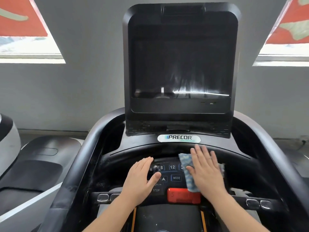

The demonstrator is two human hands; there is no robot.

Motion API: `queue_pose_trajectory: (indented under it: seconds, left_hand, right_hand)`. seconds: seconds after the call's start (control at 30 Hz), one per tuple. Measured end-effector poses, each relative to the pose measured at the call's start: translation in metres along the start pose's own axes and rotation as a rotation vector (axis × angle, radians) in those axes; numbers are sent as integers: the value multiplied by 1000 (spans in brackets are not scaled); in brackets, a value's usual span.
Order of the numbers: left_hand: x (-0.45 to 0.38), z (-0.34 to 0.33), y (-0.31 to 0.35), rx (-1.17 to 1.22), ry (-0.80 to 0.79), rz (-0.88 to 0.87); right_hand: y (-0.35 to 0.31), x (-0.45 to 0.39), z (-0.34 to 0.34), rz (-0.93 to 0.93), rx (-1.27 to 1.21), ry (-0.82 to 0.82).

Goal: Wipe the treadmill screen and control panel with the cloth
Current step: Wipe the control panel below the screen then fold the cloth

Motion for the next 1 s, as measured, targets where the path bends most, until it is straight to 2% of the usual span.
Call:
queue_pose_trajectory:
  seconds: [0.1, 0.2, 0.37, 0.6, 0.7, 0.77, 0.9, 0.97, 1.0]
  left_hand:
    - [1, -2, -1, 19, 24, 1]
    - [2, -3, -1, 26, 14, -14]
    - [2, 0, -8, -72, -19, -94]
    - [4, 10, -25, 15, 169, -84]
    - [8, 15, -33, 28, 209, -61]
    - [11, 21, -39, 15, 251, -34]
    - [30, 28, -49, 28, 298, 34]
    - [45, 30, -55, 27, 323, 52]
    - [52, 29, -57, 21, 331, 58]
  right_hand:
    - [44, 19, 4, -135, -20, -5]
    - [29, 11, 6, -148, -16, -14]
    - [-64, -20, 0, 108, -48, -22]
    - [-164, -30, -8, 369, -112, -54]
    - [-173, -30, -8, 466, -93, -50]
    - [-150, -32, -4, 422, -66, -35]
    - [-87, -27, -1, 89, -9, 48]
    - [-94, -25, -1, -47, -52, 59]
    - [-109, -25, -3, -54, -81, 50]
Point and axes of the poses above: each hand's wrist, its own x-axis away from the middle knuckle, its own z-axis out of the back of the hand, y = z × x, the point moved 5 cm from there along -x, towards the middle knuckle, and after that the axes turned 6 degrees about y, right-handed, at the moved point
